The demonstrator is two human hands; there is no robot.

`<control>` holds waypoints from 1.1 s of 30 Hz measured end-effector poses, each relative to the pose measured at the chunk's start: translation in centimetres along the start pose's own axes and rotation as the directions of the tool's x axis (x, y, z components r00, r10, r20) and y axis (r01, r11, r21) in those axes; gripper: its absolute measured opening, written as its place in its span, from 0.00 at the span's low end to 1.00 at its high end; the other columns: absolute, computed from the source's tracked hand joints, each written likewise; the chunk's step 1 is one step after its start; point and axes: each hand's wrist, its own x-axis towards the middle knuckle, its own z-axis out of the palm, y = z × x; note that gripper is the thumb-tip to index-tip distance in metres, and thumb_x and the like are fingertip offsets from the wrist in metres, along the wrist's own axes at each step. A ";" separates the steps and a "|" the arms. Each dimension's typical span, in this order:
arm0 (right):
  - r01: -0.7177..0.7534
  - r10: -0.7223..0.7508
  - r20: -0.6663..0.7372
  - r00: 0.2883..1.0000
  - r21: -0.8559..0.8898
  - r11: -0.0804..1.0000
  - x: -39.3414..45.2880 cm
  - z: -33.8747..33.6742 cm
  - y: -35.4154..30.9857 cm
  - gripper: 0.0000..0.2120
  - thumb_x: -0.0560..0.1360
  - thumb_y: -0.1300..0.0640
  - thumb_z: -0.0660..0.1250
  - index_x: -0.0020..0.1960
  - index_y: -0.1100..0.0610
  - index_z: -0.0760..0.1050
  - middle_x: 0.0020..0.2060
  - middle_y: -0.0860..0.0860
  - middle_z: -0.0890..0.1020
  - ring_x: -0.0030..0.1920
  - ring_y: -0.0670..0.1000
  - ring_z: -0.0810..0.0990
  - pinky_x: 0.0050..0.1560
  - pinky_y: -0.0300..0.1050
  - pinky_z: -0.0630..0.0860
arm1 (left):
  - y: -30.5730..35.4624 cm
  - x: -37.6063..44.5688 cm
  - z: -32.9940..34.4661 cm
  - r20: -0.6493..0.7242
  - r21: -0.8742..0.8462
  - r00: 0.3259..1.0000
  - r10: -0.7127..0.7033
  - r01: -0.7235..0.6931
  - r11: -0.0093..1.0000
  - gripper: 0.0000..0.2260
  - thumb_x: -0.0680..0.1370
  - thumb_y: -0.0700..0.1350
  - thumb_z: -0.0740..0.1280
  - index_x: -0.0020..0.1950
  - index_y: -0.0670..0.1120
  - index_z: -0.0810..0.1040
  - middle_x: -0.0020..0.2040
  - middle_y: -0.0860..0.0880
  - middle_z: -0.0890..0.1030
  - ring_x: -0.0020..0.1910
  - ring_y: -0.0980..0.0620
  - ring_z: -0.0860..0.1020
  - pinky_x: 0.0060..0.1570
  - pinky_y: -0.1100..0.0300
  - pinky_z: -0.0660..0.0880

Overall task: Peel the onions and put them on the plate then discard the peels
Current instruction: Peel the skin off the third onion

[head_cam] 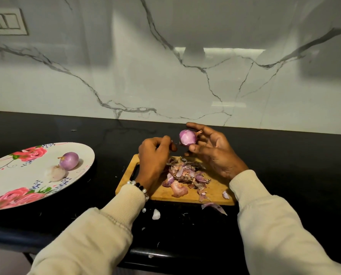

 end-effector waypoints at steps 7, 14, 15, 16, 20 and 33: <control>-0.027 0.023 -0.042 0.999 -0.080 0.996 -0.1 -0.1 -0.1 0.28 0.69 0.72 0.71 0.66 0.55 0.74 0.61 0.59 0.81 0.60 0.58 0.81 0.53 0.46 0.80 | 0.1 0.2 -0.2 0.036 0.102 0.980 0.195 -0.198 0.975 0.07 0.76 0.52 0.71 0.48 0.50 0.85 0.41 0.54 0.85 0.44 0.53 0.81 0.45 0.49 0.80; -0.063 0.052 -0.066 0.996 -0.165 0.984 -0.2 -0.3 -0.1 0.23 0.73 0.72 0.69 0.64 0.54 0.77 0.60 0.54 0.82 0.62 0.53 0.80 0.57 0.46 0.79 | 0.6 -0.5 -0.3 0.173 0.093 0.965 0.198 -0.216 0.972 0.10 0.77 0.42 0.71 0.57 0.44 0.84 0.43 0.50 0.86 0.38 0.55 0.83 0.41 0.55 0.81; -0.071 0.061 -0.064 0.996 -0.185 0.980 -0.2 -0.4 0.0 0.23 0.73 0.71 0.69 0.64 0.54 0.77 0.60 0.52 0.82 0.63 0.52 0.80 0.58 0.47 0.78 | 0.7 -0.6 -0.4 0.184 0.083 0.966 0.182 -0.200 0.976 0.09 0.77 0.41 0.71 0.57 0.44 0.84 0.41 0.50 0.86 0.36 0.53 0.82 0.39 0.55 0.81; -0.077 0.065 -0.063 0.996 -0.208 0.975 -0.2 -0.4 0.1 0.22 0.74 0.70 0.69 0.65 0.54 0.77 0.60 0.52 0.82 0.63 0.51 0.79 0.60 0.48 0.78 | 0.9 -0.8 -0.4 0.201 0.068 0.965 0.167 -0.184 0.981 0.09 0.77 0.41 0.70 0.56 0.44 0.84 0.40 0.50 0.86 0.35 0.53 0.82 0.37 0.57 0.80; -0.083 0.064 -0.076 0.995 -0.278 0.957 -0.3 -0.5 0.2 0.21 0.74 0.69 0.70 0.65 0.55 0.77 0.60 0.50 0.82 0.63 0.49 0.79 0.65 0.52 0.76 | 1.1 -1.0 -0.4 0.253 0.025 0.961 0.109 -0.119 0.993 0.09 0.77 0.39 0.70 0.57 0.44 0.83 0.43 0.51 0.86 0.41 0.51 0.84 0.42 0.57 0.82; -0.069 0.051 -0.052 0.997 -0.429 0.901 -0.4 -0.1 0.2 0.23 0.71 0.66 0.74 0.65 0.55 0.78 0.59 0.49 0.82 0.61 0.47 0.79 0.66 0.50 0.75 | 0.3 -0.7 -0.3 0.171 0.141 0.981 0.095 -0.120 0.983 0.08 0.75 0.37 0.71 0.53 0.41 0.84 0.43 0.48 0.86 0.40 0.53 0.84 0.44 0.51 0.83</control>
